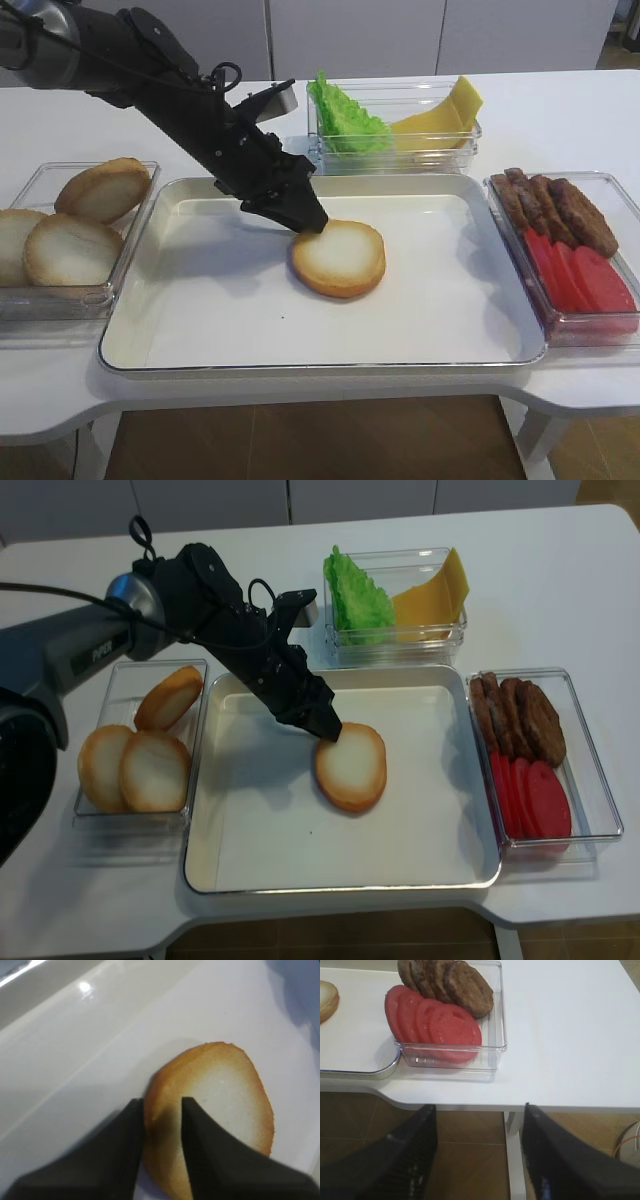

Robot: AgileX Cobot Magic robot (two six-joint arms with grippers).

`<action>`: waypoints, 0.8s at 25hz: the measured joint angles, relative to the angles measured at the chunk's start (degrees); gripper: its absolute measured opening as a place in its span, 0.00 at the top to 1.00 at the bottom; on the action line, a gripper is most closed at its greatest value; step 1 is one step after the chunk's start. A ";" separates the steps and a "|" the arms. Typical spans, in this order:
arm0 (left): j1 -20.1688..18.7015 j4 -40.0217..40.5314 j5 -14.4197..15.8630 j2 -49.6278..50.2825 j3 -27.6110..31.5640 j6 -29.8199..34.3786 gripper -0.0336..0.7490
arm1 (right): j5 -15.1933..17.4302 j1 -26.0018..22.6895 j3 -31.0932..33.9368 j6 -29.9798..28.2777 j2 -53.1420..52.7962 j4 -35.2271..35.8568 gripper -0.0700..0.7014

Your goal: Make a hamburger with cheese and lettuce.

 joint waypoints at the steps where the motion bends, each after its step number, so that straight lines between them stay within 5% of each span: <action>1: 0.00 0.00 0.00 0.00 0.00 0.00 0.62 | 0.00 0.00 0.00 0.00 0.00 0.00 0.36; 6: 0.00 0.00 -0.49 -0.13 0.00 -0.05 0.44 | 0.00 0.00 0.00 0.00 0.00 0.00 0.36; 14: 0.00 0.43 -1.85 -3.88 0.00 -0.28 0.42 | 0.00 0.00 0.00 0.00 0.00 0.00 0.36; 20: 0.00 16.34 -0.47 -11.09 0.00 -10.11 0.41 | 0.00 0.00 0.00 0.00 0.00 0.00 0.36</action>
